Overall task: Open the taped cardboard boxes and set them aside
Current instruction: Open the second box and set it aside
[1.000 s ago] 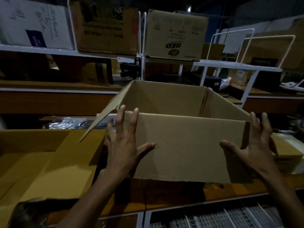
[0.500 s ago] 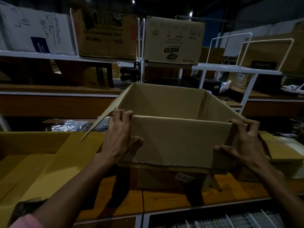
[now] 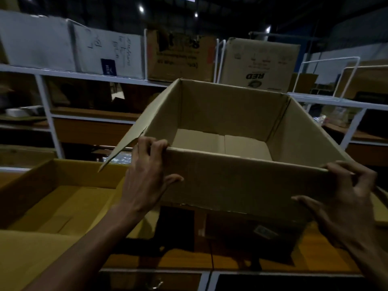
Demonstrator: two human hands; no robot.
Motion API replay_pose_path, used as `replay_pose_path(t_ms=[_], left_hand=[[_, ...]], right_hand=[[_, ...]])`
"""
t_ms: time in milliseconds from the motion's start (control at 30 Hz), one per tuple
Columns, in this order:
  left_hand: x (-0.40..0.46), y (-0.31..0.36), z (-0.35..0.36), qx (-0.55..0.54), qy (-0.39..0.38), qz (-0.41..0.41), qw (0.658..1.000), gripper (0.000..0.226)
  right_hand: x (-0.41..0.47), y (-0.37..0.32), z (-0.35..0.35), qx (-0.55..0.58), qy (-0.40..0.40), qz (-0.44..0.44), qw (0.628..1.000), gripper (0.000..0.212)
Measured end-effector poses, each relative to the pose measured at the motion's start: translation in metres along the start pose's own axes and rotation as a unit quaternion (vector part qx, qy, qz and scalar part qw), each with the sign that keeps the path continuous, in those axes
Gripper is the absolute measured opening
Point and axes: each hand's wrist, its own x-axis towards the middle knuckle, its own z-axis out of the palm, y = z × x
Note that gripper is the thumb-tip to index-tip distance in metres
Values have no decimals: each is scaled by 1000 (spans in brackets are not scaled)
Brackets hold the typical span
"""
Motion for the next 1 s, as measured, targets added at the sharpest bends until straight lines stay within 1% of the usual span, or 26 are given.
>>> replay_pose_path(t_ms=[200,367,500,633,867,1000], left_hand=[[-40,-89,-107,49,-2,-3,999,92],[-68,-178,-212,111,-13,-12,994,94],[-74,-230,-254,144,-36,-18,989,94],[-80,-286,-282,164,-32,-34,985,95],[-88,-363,-293,174,-30,-46,983,93],[-95,-402,-291,176,-46,-64,981,92]], right_hand=[[-28,-132,33,36,0,-25,999,98],[-51,-253,80,43,-14,-39,998,96],[-54,-314,113,71,-29,-43,996,93],[-46,-368,149,76,-42,-50,995,90],[-25,-419,210,96,-79,-70,990,89],[-22,-444,244,85,-87,-73,990,88]])
